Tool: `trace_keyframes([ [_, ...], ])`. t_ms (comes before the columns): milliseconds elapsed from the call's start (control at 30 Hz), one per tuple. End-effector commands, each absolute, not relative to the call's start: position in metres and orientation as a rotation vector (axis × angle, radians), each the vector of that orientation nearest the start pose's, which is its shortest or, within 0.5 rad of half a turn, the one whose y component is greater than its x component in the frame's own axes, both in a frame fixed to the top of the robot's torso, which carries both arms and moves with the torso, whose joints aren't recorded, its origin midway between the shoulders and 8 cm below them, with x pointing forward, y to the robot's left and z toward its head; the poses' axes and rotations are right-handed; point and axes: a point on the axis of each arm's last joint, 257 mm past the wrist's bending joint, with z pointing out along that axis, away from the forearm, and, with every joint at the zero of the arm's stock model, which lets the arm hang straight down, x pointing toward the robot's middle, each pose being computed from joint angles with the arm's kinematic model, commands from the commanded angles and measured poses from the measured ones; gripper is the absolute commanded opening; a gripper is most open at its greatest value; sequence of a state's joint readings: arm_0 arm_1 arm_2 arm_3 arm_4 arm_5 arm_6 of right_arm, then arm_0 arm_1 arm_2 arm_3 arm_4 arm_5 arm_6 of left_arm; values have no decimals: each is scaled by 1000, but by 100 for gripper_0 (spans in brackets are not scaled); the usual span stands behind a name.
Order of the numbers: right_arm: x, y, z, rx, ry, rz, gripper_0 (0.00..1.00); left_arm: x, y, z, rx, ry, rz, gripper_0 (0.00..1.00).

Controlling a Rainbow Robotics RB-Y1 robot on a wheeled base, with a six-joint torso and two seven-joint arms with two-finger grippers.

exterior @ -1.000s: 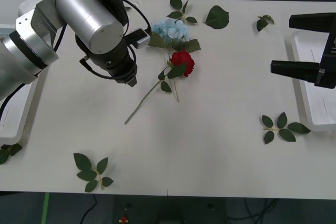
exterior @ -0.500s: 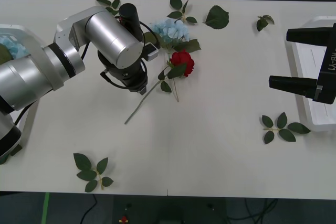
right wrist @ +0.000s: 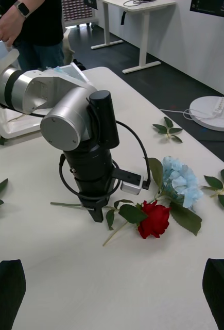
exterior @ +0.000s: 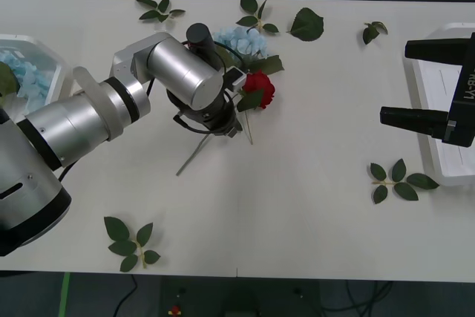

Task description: Place the red flowers into the right box and the blue flowers into the left box. If a person shows an open palm, hand one flower to the person first, then continue sorting.

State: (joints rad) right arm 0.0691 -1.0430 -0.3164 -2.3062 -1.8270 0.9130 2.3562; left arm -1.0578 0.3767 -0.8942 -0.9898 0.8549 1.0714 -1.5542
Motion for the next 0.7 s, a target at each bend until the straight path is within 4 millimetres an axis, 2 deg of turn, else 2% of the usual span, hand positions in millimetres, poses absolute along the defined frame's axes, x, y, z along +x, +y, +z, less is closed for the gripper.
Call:
trace_keyframes([
  [33,359,-170,-4,-1181,1503,407,100,576,22,-285,941,2426,-61,100],
  [300,359,-170,-4,-1181,1503,407,100,575,21,-297,966,2398,-41,100],
  [700,359,-170,-4,-1181,1503,407,100,578,54,-316,988,2397,82,100],
])
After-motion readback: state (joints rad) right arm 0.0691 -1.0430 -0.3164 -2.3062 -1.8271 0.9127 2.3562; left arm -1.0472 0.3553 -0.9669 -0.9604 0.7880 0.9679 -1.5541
